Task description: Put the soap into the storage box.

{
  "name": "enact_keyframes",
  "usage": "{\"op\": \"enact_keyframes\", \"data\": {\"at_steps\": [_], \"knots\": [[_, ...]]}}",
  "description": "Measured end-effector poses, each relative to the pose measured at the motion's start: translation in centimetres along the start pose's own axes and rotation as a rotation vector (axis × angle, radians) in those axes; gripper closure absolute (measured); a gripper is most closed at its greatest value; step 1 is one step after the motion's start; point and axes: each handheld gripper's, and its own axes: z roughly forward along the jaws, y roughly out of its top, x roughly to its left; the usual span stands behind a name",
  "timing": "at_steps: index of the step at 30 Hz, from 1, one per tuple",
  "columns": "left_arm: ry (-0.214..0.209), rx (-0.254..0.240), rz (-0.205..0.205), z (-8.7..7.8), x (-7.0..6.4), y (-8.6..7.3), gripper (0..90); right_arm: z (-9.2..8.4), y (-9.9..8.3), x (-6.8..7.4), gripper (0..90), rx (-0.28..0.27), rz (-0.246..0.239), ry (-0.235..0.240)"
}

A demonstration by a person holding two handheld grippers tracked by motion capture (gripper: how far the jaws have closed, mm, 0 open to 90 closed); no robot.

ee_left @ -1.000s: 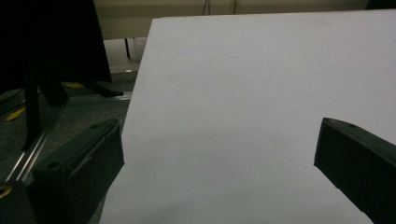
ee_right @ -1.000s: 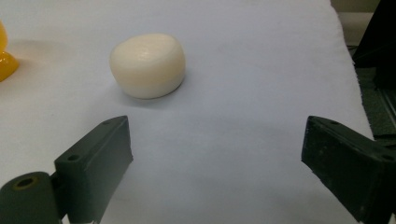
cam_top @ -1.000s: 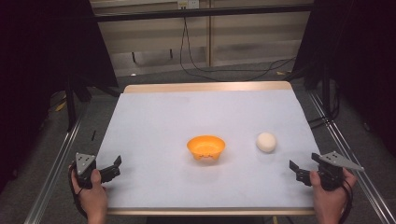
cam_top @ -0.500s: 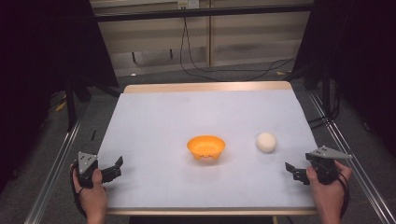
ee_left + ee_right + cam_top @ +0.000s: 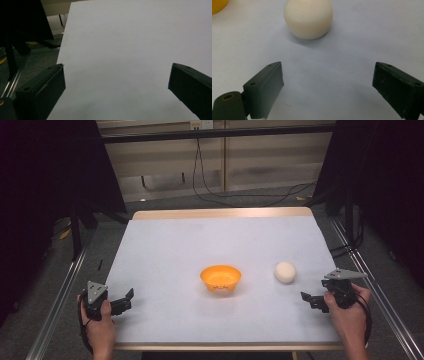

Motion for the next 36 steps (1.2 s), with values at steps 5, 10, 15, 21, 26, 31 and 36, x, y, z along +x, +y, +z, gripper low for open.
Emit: {"op": "enact_keyframes", "data": {"at_steps": [5, 10, 15, 21, 26, 31, 36], "knots": [[0.001, 0.005, 0.014, 0.0, -0.1, 0.0, 0.9, 0.4, 1.0, 0.2, 9.7, 0.053, -0.032, 0.02], [0.0, 0.006, 0.015, 0.0, -0.1, 0.0, 0.9, 0.7, 1.7, 0.3, 7.8, 0.067, -0.039, 0.034], [0.0, 0.01, 0.024, 0.1, -0.2, 0.0, 0.9, 1.3, 2.6, 0.5, 3.7, 0.1, -0.047, 0.056], [-0.004, 0.012, 0.024, 0.1, -0.2, 0.0, 0.9, 2.3, 3.8, 1.2, 1.9, 0.127, -0.044, 0.102], [-0.004, 0.019, 0.031, 0.1, -0.3, 0.1, 0.9, 2.9, 4.7, 1.7, 0.8, 0.137, -0.056, 0.109], [-0.01, 0.023, 0.041, 0.2, -0.4, 0.1, 0.9, 3.4, 5.5, 2.2, 1.1, 0.14, -0.059, 0.105], [-0.006, 0.022, 0.046, 0.2, -0.5, 0.1, 1.0, 4.2, 6.1, 2.1, 3.9, 0.15, -0.035, 0.1]]}}
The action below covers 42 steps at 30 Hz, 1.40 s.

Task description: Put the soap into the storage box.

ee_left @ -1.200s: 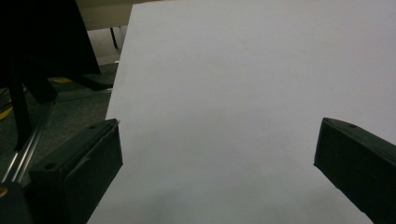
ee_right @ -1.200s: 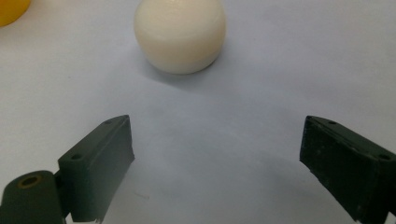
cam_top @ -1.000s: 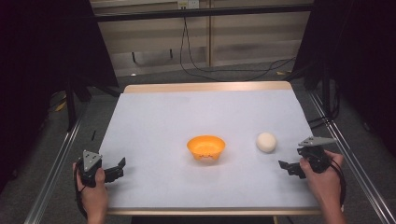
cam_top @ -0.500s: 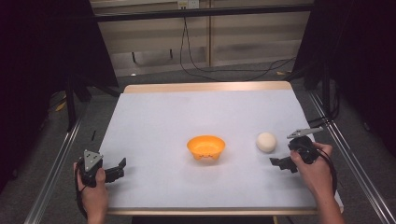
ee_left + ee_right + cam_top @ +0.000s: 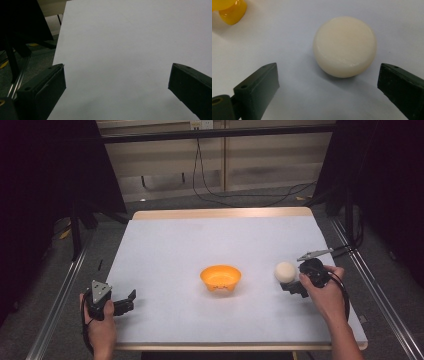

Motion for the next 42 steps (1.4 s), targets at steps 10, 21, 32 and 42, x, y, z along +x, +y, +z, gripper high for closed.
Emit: {"op": "enact_keyframes", "data": {"at_steps": [10, 21, 32, 42], "knots": [[-0.008, 0.007, 0.0, 0.1, 0.1, 0.0, 1.1, 1.4, 1.7, 0.1, 9.2, 0.011, 0.007, -0.039], [-0.014, 0.015, -0.004, 0.1, 0.2, 0.1, 1.1, 2.4, 2.5, -0.4, 19.2, 0.03, 0.074, -0.117], [-0.021, 0.024, -0.001, 0.2, 0.1, 0.1, 1.3, 3.5, 2.7, -0.5, 23.2, 0.055, 0.111, -0.103], [-0.02, 0.027, 0.0, 0.3, 0.1, 0.1, 1.4, 3.3, 2.8, -0.3, 23.8, 0.057, 0.097, -0.094]]}}
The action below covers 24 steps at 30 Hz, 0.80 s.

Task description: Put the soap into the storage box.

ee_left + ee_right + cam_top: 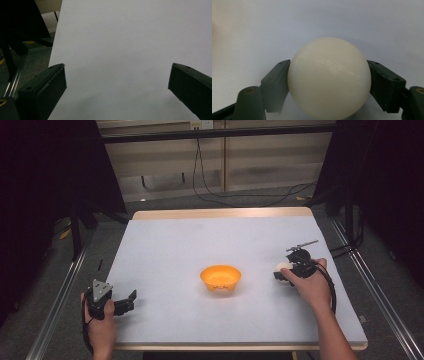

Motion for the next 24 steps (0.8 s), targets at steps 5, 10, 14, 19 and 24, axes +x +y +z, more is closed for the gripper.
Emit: {"op": "enact_keyframes", "data": {"at_steps": [5, 10, 14, 19, 24], "knots": [[0.0, -0.001, -0.003, 0.0, 0.0, 0.0, 1.4, -0.4, 0.1, 0.3, 23.7, -0.002, -0.015, 0.013], [0.0, -0.001, -0.002, 0.0, 0.0, 0.0, 1.4, -1.0, 0.4, 0.5, 23.7, -0.018, -0.036, 0.026], [0.0, -0.001, -0.003, 0.0, 0.0, 0.0, 1.5, -1.6, 0.8, 0.9, 23.7, -0.03, -0.049, 0.047], [-0.001, 0.001, 0.0, 0.0, 0.0, 0.0, 1.5, -2.2, 1.2, 1.4, 23.7, -0.043, -0.062, 0.073], [-0.001, 0.001, -0.001, 0.0, 0.0, 0.0, 1.5, -2.7, 1.5, 2.0, 23.7, -0.05, -0.076, 0.115]]}}
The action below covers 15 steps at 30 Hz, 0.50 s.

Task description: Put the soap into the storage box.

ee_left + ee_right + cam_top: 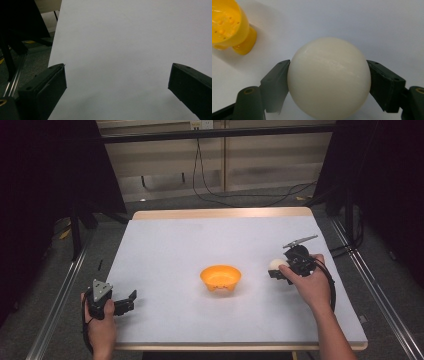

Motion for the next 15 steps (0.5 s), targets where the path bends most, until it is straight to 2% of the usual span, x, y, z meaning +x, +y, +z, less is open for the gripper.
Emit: {"op": "enact_keyframes", "data": {"at_steps": [10, 15], "knots": [[-0.006, -0.002, -0.004, 0.0, 0.1, 0.0, 1.4, -0.2, 0.2, 1.1, 23.7, -0.005, -0.027, 0.005], [-0.009, 0.0, -0.006, 0.0, 0.2, 0.0, 1.4, -0.6, 0.4, 1.6, 23.7, -0.019, -0.032, 0.027]]}}
